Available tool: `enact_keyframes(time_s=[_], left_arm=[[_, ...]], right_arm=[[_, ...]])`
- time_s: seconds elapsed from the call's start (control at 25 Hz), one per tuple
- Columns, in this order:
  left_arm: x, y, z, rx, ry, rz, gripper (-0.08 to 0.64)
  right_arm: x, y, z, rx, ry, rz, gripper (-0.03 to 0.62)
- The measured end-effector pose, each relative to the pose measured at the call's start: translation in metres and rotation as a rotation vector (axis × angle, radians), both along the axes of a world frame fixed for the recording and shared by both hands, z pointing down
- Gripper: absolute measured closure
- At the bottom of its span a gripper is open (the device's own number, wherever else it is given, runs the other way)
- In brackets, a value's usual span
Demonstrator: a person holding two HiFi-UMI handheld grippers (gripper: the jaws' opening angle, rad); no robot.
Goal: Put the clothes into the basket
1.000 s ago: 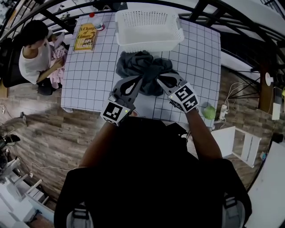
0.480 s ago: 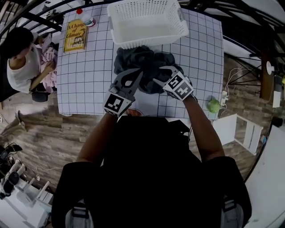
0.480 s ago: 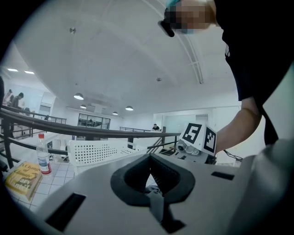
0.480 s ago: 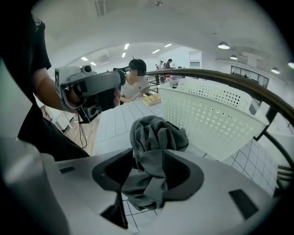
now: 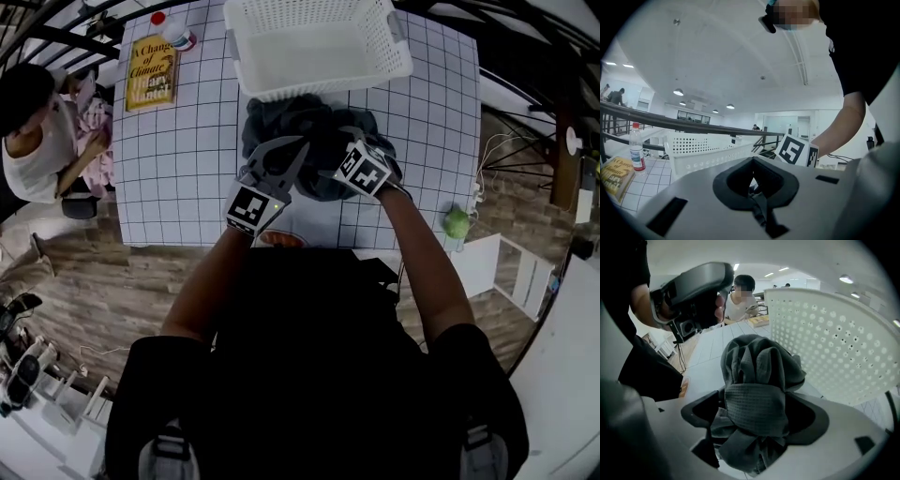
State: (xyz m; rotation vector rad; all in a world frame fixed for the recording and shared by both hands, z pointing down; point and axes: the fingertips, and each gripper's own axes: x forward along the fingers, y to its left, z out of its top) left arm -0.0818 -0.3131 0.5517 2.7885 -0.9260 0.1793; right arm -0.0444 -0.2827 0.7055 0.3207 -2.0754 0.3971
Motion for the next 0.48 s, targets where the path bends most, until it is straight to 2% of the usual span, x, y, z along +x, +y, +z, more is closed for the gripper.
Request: enact_keyframes(time_s=[0.24, 0.48], left_arm=[[0.003, -0.011, 0.010, -0.020, 0.008, 0.006, 0.557], [0.002, -0.016, 0.017, -0.035, 0.010, 0.006, 0.557]], right_arm=[[-0.006, 0.001, 0.039, -0.036, 0.076, -0.071, 0.091], [-0.006, -0.004, 0.076, -0.020, 0.171, -0.117, 0.083]])
